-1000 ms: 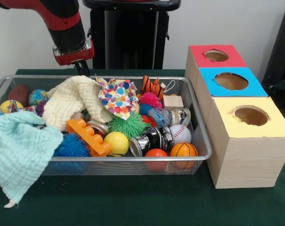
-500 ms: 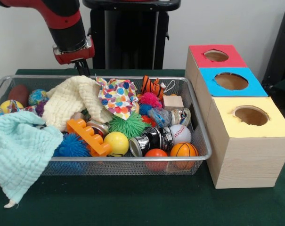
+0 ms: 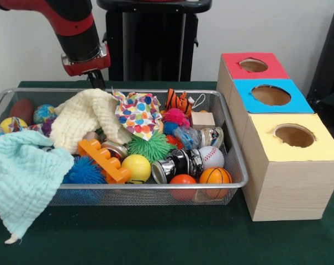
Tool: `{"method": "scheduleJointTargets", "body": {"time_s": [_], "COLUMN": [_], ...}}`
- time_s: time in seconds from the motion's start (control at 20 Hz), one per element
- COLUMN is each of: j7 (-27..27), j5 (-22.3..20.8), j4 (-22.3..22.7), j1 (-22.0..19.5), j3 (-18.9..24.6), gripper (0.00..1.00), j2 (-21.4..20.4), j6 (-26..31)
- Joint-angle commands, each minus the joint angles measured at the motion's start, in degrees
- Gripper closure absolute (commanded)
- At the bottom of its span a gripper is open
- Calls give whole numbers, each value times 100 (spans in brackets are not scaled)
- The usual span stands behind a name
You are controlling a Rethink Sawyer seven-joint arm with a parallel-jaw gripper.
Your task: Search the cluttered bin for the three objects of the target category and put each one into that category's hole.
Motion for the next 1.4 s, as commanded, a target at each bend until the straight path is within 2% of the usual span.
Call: {"method": "scheduleJointTargets", "body": {"time_s": [0.05,0.3,0.65,0.85,1.0,1.4], "j7": [-535,-585,-600,-706,-768,-903], "j5": [-77,-147,-142,-195,-253,-349], "j4": [-1219,-1246,-1285,-1363,-1386,-1195], "j1": [89,67,-110,-144,-86,-23], "j3": [807,849,957,1028,1037,1131], "gripper": [100,100,100,100,100,100], "j2": [8,7,399,479,299,-570], "j6": [321,425,307,370,621,1322]}}
